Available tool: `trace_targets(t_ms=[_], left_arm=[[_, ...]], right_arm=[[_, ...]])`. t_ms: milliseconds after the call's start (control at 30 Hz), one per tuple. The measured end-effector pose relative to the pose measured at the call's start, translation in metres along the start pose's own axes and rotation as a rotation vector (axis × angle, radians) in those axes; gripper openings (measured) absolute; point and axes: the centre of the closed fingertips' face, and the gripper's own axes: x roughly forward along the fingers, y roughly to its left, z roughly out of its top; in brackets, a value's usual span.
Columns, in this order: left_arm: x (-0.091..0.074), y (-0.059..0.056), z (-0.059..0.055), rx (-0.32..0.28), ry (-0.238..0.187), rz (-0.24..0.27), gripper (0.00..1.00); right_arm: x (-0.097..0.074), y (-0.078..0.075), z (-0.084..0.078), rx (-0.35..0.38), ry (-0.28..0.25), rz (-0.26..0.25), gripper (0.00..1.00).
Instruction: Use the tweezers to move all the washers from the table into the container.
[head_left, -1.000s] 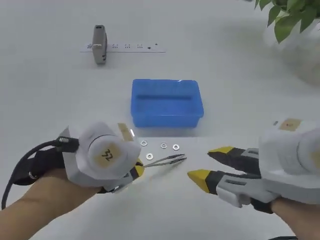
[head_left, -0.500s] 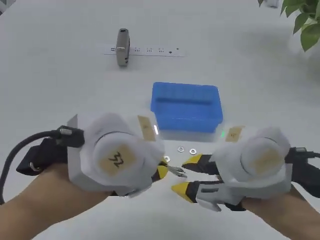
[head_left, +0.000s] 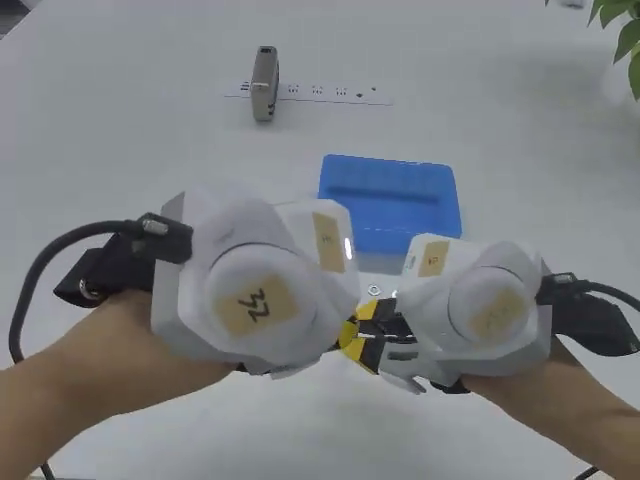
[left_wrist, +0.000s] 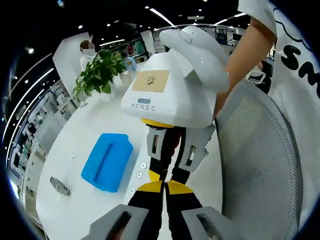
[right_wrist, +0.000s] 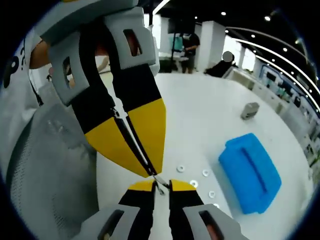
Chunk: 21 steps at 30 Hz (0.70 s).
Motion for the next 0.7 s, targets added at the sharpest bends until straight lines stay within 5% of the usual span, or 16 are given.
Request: trace_targets(t_ms=[233,367,467,567,700], left_arm=[[-0.004,-0.003,0.001,-0.019,-0.013,0.011,0.00],[-0.008,-0.004,0.007,-0.032,-0.021,0.032,0.00],[-0.012,0.002,0.012,-0.083,-0.046,0.107,0.00],[-0.024,0.012,0.019,-0.152,-0.137,0.207,0.00],[-0.043,0.031,0.016,-0.318,-0.230,0.345,0.24]], right_arm=[[0.002,0.009,0.005,-0.034,0.007,0.016,0.05],[-0.003,0.010,0.009,-0.034,-0.002,-0.024,0.04],[-0.006,0.007,0.012,-0.050,-0.013,-0.047,0.04],[-0.012,0.002,0.017,-0.047,-0.017,-0.054,0.04],[-0.017,-0.005,0.022,-0.046,-0.022,-0.061,0.04]])
